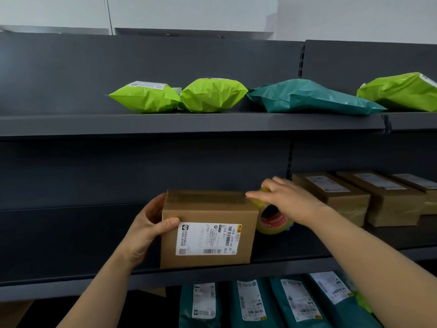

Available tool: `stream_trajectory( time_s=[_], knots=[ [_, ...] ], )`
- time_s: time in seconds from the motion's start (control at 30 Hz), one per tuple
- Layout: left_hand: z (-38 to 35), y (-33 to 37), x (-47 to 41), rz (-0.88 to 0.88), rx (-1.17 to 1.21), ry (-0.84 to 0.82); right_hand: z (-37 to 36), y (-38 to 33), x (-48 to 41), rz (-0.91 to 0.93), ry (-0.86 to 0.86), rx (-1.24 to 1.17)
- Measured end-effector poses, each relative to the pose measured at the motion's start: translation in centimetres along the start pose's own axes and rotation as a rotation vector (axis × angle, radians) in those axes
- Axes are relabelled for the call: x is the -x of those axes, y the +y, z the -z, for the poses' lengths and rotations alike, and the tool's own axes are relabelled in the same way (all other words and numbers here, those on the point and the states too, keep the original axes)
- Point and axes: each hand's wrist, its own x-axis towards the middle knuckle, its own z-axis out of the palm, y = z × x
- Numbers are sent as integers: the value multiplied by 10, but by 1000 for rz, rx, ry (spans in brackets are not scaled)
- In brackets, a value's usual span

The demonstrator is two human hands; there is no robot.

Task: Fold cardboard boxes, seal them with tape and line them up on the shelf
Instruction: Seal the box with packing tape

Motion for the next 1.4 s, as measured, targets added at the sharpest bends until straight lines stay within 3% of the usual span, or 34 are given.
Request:
stream_trajectory(
  time_s=[0.3, 0.5, 0.57, 0.63, 0.7, 0.77, 0.9, 1.03, 1.13, 1.23, 1.4],
  knots=[
    [4, -21, 5, 38, 71, 30, -9, -13, -6, -26, 21, 40],
    [13, -14, 7, 58, -16, -26, -6, -27, -2, -43, -6, 117],
    [16, -7, 4, 28, -231, 1, -5, -31, -3, -42, -13, 142],
    [17, 0, -2, -73, -655, 44, -5, -35, -3, -55, -17, 145],
    [8, 9, -9, -199, -1047, 23, -5, -37, -4, -67, -12, 145],
    [-7, 25, -12, -202, -1284, -33, -5, -39, -5, -68, -9, 154],
    [-47, 40, -13, -170, -1526, -182, -6, -41, -5, -69, 17, 149],
    [-96, 36, -21, -198, -1570, -301, -8, -41, -4, -68, 32, 133],
    [-100, 34, -23, -194, -1556, -297, -10, -36, -3, -98, 41, -67],
    [-98, 36, -24, -137, -1514, -320, -17, -20, 9, -346, 154, -488],
    [-115, 63, -51, 66, -1401, -372, -38, -10, 26, -413, 117, -712]
  ],
)
